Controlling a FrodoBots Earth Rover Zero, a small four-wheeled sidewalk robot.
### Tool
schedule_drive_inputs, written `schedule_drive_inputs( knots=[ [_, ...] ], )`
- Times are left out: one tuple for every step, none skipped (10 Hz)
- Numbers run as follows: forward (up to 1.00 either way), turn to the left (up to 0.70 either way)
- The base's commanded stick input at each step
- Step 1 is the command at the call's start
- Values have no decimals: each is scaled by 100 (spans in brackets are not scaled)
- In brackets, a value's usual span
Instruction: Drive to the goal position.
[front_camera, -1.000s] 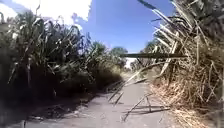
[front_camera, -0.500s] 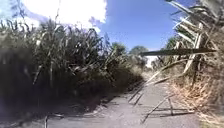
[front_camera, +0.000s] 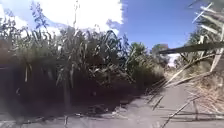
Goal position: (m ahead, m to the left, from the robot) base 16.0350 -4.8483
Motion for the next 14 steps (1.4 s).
schedule_drive_inputs(
  knots=[
    [0, 0],
    [0, 0],
    [0, 0],
    [0, 0],
    [0, 0],
    [0, 0],
    [0, 0],
    [0, -70],
    [0, -70],
    [0, -70],
    [0, -70],
    [0, -70],
    [0, -70],
    [0, -70]
  ],
)
